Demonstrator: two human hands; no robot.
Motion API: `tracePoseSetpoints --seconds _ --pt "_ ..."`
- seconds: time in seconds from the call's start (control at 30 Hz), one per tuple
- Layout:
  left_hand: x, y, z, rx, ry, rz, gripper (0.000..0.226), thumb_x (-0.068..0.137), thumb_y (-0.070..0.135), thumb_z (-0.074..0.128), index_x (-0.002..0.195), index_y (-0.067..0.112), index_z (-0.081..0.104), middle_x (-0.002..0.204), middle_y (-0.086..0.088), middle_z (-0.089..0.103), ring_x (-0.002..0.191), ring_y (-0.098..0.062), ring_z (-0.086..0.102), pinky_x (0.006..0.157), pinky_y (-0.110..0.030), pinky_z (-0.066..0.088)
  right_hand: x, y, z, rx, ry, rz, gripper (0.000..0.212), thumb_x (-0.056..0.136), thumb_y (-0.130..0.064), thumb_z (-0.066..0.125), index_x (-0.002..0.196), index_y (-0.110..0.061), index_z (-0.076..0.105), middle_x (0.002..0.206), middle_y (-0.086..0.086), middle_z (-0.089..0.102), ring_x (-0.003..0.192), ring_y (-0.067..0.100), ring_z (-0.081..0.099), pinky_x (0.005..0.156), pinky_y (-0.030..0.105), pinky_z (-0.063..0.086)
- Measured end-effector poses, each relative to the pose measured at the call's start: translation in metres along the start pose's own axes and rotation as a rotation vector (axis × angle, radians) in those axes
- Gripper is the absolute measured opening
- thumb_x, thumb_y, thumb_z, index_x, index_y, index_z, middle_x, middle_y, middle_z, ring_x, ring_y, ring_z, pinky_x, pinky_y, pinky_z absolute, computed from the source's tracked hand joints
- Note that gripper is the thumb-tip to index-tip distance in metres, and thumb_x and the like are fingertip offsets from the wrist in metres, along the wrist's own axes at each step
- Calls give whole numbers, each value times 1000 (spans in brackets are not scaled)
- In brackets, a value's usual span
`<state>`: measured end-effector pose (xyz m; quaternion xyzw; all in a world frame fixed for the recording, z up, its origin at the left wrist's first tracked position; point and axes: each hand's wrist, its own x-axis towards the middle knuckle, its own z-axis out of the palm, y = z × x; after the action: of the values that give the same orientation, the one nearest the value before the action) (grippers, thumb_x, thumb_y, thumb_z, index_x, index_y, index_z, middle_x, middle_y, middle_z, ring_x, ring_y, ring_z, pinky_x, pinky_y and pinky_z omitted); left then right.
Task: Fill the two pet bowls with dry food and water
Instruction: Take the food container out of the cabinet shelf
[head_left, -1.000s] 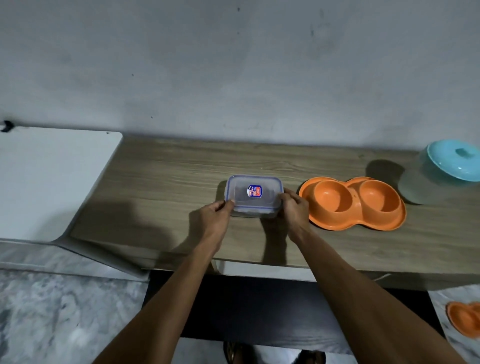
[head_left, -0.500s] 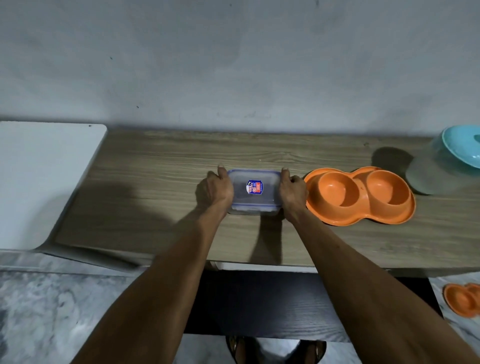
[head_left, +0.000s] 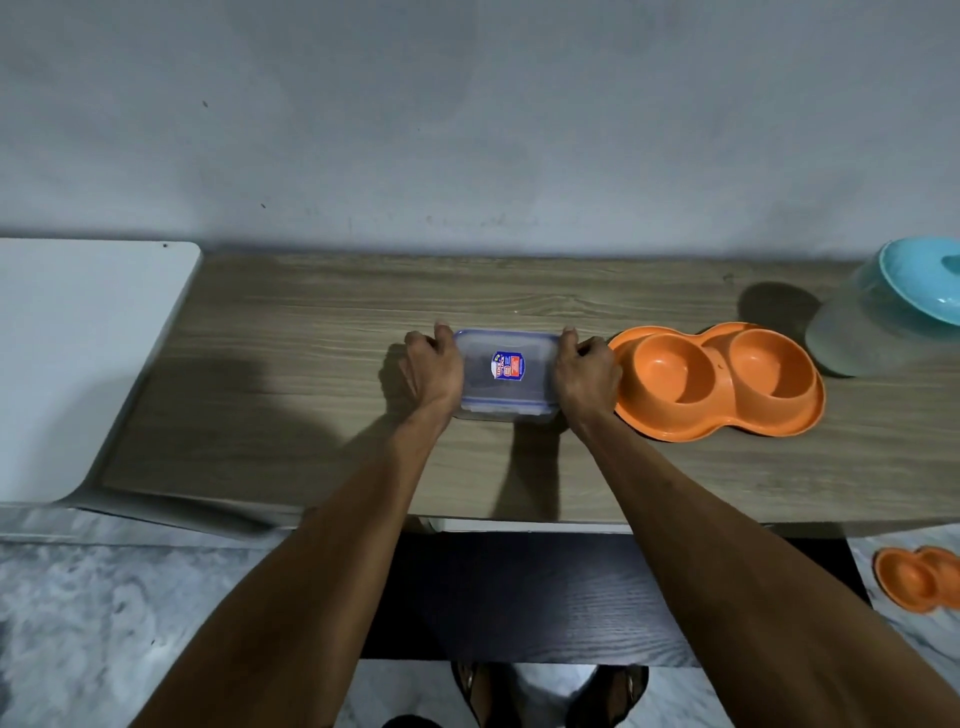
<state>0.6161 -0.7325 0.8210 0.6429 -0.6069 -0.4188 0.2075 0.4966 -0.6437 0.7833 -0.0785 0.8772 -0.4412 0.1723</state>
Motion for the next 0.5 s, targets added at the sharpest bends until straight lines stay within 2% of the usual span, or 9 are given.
tracePoseSetpoints --seconds 0.07,0.17,0.23,0.27,0.3,0.33,0.4,0.47,0.5 --pt "-4 -1 -9 -100 17 -54 49 101 41 42 122 -1 56 124 -19 61 110 -33 57 61 -23 20 1 -5 -6 -130 97 -109 34 98 -38 49 103 -7 62 103 12 66 98 33 62 74 35 40" --pt "-14 -21 -20 -219 28 -98 55 92 43 59 123 -1 51 121 -16 61 93 -25 53 68 -27 30 9 -23 -10 -279 114 -334 29 93 -32 51 101 -8 65 111 18 65 106 38 60 84 41 45" --pt "-21 -37 -16 -317 -72 -172 76 79 46 72 129 -4 46 127 -20 58 97 -26 57 73 -34 46 14 -39 -4 -389 -6 -431 32 94 -33 49 98 -8 67 109 20 67 103 40 61 84 42 48" --pt "-27 -41 -13 -358 -138 -231 88 70 50 77 132 -4 46 130 -21 58 104 -29 60 81 -38 53 16 -48 3 -440 -100 -445 34 94 -35 48 99 -8 68 108 21 68 102 40 62 82 41 48" --pt "-32 -46 -8 -404 -201 -293 94 61 53 81 130 -1 49 131 -20 58 108 -30 61 85 -41 54 18 -57 10 -499 -205 -443 37 94 -38 48 101 -8 69 110 22 68 103 40 63 81 40 47" --pt "-35 -50 -2 -460 -264 -353 90 58 52 84 127 4 52 131 -18 60 108 -28 62 83 -41 55 20 -64 18 -559 -311 -430 40 94 -40 48 103 -7 69 113 22 67 104 40 63 82 39 47" --pt "-41 -48 7 -578 -333 -426 66 66 35 87 117 11 52 126 -11 62 111 -26 61 80 -39 54 22 -74 30 -659 -464 -397 47 94 -48 47 110 -9 68 122 20 64 108 38 61 84 39 45" --pt "-42 -45 15 -679 -275 -454 44 74 15 83 104 14 51 120 -13 64 111 -29 63 91 -48 55 23 -79 37 -710 -515 -370 52 94 -52 45 120 -12 64 131 17 61 115 36 59 86 38 42" --pt "-41 -43 18 -719 -267 -473 41 77 8 81 106 12 52 119 -15 65 110 -30 64 92 -50 55 24 -79 38 -728 -521 -357 53 94 -53 44 123 -12 62 134 16 59 118 36 57 88 39 41"
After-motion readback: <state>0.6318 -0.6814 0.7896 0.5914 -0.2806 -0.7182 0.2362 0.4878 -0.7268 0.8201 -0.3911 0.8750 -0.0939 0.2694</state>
